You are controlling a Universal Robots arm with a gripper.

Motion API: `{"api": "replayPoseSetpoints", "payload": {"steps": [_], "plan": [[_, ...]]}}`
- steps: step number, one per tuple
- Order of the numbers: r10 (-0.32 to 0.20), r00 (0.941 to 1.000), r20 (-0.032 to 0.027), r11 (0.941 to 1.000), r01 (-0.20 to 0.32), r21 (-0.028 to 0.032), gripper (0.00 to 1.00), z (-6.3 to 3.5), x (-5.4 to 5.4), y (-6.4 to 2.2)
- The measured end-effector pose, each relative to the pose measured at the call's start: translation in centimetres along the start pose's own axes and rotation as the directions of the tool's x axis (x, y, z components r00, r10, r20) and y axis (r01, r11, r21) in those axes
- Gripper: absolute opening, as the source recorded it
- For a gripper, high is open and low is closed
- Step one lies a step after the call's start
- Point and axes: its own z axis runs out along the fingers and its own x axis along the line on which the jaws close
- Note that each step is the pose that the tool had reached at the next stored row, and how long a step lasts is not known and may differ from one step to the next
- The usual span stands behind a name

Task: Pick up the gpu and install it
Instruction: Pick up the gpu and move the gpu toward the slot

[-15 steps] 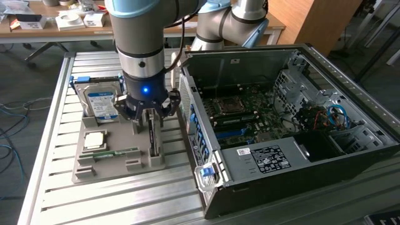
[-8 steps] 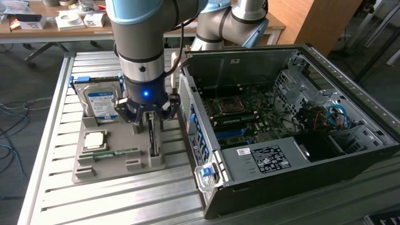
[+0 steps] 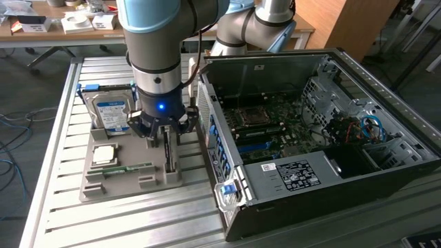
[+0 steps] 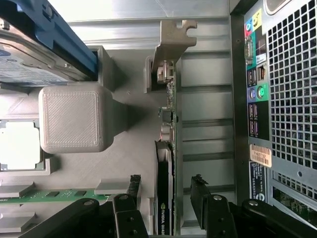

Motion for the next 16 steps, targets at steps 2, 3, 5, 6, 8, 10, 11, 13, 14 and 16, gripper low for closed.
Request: {"api": "replayPoseSetpoints", "payload": {"steps": [2,3,5,6,8,10,11,13,14,16], "plan": [[0.000,1.0000,0.0002,1.0000,0.000,-0.0001,0.53,0.07,0.04,0.11],[0.000,1.0000,0.0000,1.0000,0.000,0.0001,0.53,0.09,0.05,0.12],[0.000,1.0000,-0.0001,1.0000,0.000,0.0002,0.53,0.12,0.05,0.11],[0.000,1.0000,-0.0003,1.0000,0.000,0.0002,0.53,0.13,0.06,0.12],[0.000,1.0000,0.0002,1.0000,0.000,-0.0002,0.53,0.28,0.08,0.12],[0.000,1.0000,-0.0001,1.0000,0.000,0.0001,0.53,0.36,0.13,0.11],[0.000,1.0000,-0.0001,1.0000,0.000,0.0001,0.53,0.36,0.13,0.11],[0.000,1.0000,-0.0001,1.0000,0.000,0.0001,0.53,0.36,0.12,0.11],[0.000,1.0000,-0.0001,1.0000,0.000,0.0000,0.53,0.37,0.13,0.11],[0.000,1.0000,0.0000,1.0000,0.000,0.0000,0.53,0.37,0.12,0.11]]}}
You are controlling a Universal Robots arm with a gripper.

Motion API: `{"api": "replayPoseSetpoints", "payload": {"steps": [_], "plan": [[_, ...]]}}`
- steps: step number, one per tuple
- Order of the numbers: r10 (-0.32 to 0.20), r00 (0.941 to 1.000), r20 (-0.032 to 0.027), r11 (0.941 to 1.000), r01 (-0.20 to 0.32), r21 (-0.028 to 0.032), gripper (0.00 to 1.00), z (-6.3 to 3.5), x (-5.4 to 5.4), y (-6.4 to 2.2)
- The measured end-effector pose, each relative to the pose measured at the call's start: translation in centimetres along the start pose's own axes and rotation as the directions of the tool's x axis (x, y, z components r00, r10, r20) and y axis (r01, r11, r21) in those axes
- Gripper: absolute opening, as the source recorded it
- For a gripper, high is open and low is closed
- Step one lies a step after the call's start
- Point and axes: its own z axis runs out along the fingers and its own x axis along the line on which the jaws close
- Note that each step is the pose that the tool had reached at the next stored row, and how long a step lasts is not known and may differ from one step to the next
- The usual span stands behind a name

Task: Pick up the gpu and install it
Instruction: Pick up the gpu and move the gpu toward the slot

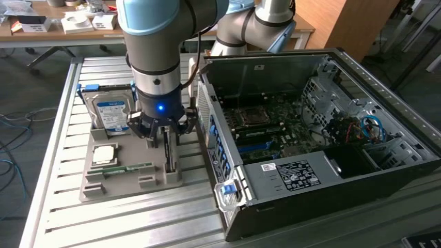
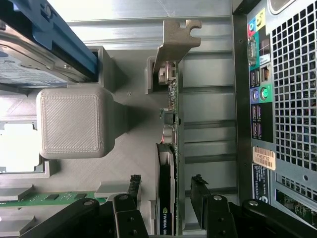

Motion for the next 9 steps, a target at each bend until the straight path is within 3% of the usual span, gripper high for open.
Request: {"api": "replayPoseSetpoints", "payload": {"steps": [7,8,9], "plan": [[0.000,1.0000,0.0000,1.0000,0.000,0.0000,0.51,0.00,0.00,0.00],[0.000,1.0000,0.0000,1.0000,0.000,0.0000,0.45,0.00,0.00,0.00],[0.000,1.0000,0.0001,1.0000,0.000,0.0000,0.45,0.00,0.00,0.00]]}}
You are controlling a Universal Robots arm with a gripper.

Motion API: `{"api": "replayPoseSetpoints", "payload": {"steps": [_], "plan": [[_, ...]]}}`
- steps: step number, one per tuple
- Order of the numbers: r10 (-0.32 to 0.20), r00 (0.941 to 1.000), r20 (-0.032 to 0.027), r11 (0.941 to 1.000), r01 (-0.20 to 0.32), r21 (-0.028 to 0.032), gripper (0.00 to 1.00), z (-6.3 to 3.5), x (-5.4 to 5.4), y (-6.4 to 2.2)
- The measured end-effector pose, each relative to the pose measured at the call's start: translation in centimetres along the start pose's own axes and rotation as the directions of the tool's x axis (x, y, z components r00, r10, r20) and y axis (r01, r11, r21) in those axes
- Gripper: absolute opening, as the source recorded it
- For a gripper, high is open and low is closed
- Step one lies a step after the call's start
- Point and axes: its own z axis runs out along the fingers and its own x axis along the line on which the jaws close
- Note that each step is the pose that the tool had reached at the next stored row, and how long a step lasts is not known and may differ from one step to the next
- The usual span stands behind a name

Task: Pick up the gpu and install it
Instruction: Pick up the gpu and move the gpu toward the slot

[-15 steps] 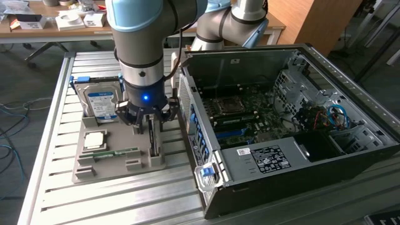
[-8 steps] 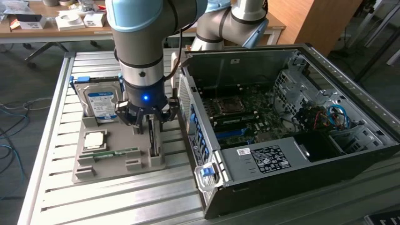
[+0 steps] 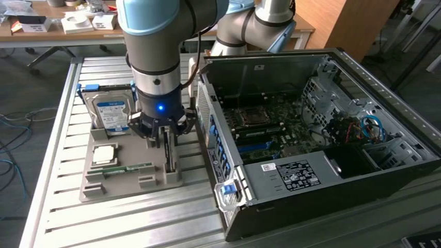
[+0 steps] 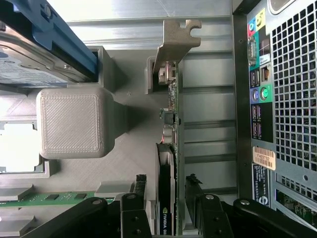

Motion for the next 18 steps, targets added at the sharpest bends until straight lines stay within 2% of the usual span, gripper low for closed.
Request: {"api": "replayPoseSetpoints", "payload": {"steps": [7,10,18], "plan": [[0.000,1.0000,0.0000,1.0000,0.000,0.0000,0.45,0.06,0.00,0.00],[0.000,1.0000,0.0000,1.0000,0.000,-0.0001,0.45,0.50,0.01,-0.02],[0.000,1.0000,0.0000,1.0000,0.000,0.0000,0.45,0.52,0.01,-0.02]]}}
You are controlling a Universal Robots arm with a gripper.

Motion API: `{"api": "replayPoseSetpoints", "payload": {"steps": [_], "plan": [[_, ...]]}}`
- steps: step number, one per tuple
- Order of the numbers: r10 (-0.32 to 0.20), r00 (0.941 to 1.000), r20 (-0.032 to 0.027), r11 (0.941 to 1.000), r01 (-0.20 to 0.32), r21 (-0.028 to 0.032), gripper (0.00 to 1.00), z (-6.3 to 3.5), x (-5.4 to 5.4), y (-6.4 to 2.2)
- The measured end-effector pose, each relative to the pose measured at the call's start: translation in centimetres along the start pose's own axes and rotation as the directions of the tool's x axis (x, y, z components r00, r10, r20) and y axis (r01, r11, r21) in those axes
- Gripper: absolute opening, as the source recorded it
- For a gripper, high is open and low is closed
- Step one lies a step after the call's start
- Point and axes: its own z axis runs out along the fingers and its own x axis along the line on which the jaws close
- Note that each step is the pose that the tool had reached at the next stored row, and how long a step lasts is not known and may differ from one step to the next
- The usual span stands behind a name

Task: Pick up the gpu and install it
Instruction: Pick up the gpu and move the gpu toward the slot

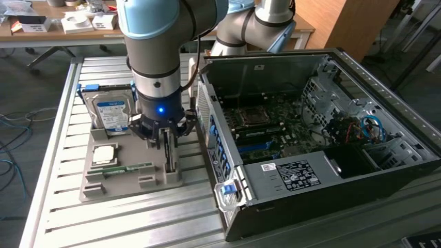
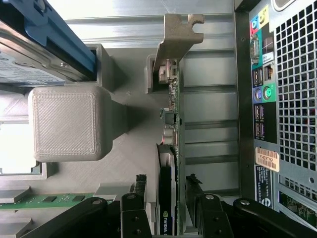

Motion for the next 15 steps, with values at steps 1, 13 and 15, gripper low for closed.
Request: {"api": "replayPoseSetpoints", "payload": {"steps": [1,13,15], "plan": [[0.000,1.0000,0.0000,1.0000,0.000,0.0000,0.45,0.00,0.00,0.00],[0.000,1.0000,0.0000,1.0000,0.000,0.0000,0.45,0.02,0.02,0.31],[0.000,1.0000,0.0000,1.0000,0.000,0.0000,0.45,0.01,0.02,0.31]]}}
